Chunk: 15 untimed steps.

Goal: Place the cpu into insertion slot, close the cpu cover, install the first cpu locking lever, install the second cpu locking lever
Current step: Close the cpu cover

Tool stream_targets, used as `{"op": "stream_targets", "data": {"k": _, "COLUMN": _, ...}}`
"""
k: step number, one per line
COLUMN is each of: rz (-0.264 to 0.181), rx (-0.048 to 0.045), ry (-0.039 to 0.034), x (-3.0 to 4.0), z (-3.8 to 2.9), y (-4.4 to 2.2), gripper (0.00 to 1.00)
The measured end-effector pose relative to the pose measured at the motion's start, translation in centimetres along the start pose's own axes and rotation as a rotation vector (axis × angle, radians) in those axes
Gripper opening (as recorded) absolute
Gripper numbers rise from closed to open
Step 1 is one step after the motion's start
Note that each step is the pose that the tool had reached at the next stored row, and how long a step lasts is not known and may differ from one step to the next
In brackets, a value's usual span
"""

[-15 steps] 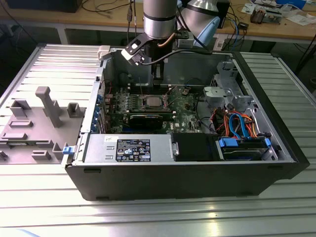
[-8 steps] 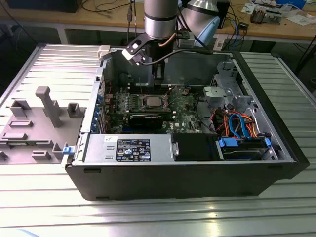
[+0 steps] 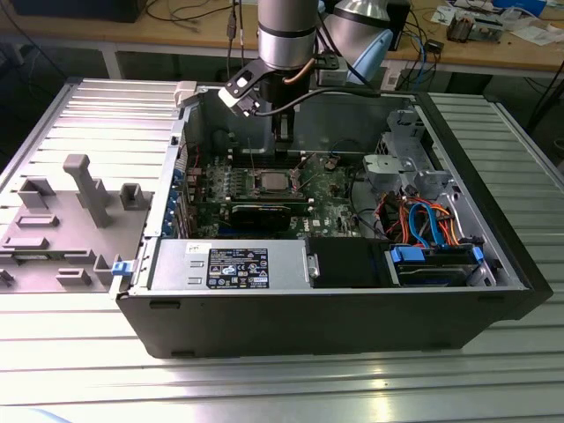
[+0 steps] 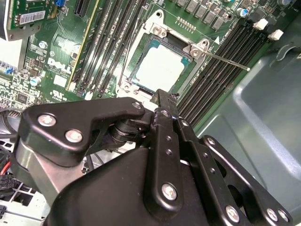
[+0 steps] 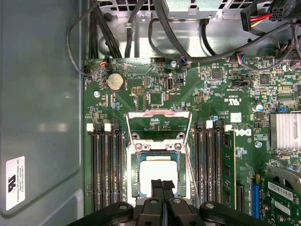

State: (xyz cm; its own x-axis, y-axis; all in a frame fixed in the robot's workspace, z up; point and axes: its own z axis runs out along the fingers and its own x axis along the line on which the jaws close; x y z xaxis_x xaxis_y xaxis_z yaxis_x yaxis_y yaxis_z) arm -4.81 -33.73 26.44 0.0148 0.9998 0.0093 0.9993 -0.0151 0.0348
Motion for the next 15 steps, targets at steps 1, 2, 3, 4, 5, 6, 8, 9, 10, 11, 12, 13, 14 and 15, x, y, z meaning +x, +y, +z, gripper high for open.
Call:
{"op": "stream_targets", "data": {"k": 1, "rz": 0.000, "rx": 0.0002, "ry": -0.0003, "x": 0.00, "z": -0.07, "y": 0.00, "gripper": 0.11}}
{"op": "stream_targets", "data": {"k": 2, "rz": 0.000, "rx": 0.0001, "ry": -0.0002, "x": 0.00, "z": -0.13, "y": 0.00, "gripper": 0.11}}
{"op": "stream_targets", "data": {"k": 3, "rz": 0.000, "rx": 0.0001, "ry": -0.0002, "x": 0.00, "z": -0.22, "y": 0.00, "gripper": 0.11}}
{"op": "stream_targets", "data": {"k": 4, "rz": 0.000, "rx": 0.0001, "ry": -0.0001, "x": 0.00, "z": -0.35, "y": 0.01, "gripper": 0.11}}
{"op": "stream_targets", "data": {"k": 5, "rz": 0.000, "rx": 0.0001, "ry": -0.0002, "x": 0.00, "z": -0.45, "y": 0.01, "gripper": 0.11}}
{"op": "stream_targets", "data": {"k": 6, "rz": 0.000, "rx": 0.0001, "ry": -0.0002, "x": 0.00, "z": -0.57, "y": 0.01, "gripper": 0.11}}
{"op": "stream_targets", "data": {"k": 8, "rz": 0.000, "rx": 0.0000, "ry": 0.0001, "x": 0.00, "z": -0.76, "y": 0.02, "gripper": 0.11}}
{"op": "stream_targets", "data": {"k": 9, "rz": 0.000, "rx": 0.0001, "ry": -0.0001, "x": 0.00, "z": -0.78, "y": 0.02, "gripper": 0.11}}
{"op": "stream_targets", "data": {"k": 10, "rz": 0.000, "rx": 0.0001, "ry": -0.0001, "x": 0.00, "z": -0.78, "y": 0.02, "gripper": 0.11}}
{"op": "stream_targets", "data": {"k": 11, "rz": 0.000, "rx": 0.0001, "ry": -0.0001, "x": 0.00, "z": -0.78, "y": 0.02, "gripper": 0.11}}
{"op": "stream_targets", "data": {"k": 12, "rz": 0.000, "rx": 0.0001, "ry": -0.0001, "x": 0.00, "z": -0.78, "y": 0.03, "gripper": 0.11}}
{"op": "stream_targets", "data": {"k": 13, "rz": 0.000, "rx": 0.0001, "ry": -0.0001, "x": 0.00, "z": -0.78, "y": 0.06, "gripper": 0.11}}
{"op": "stream_targets", "data": {"k": 14, "rz": 0.000, "rx": 0.0002, "ry": -0.0003, "x": 0.00, "z": -0.79, "y": 0.12, "gripper": 0.11}}
{"op": "stream_targets", "data": {"k": 15, "rz": 0.000, "rx": 0.0002, "ry": -0.0003, "x": 0.00, "z": -0.78, "y": 0.16, "gripper": 0.11}}
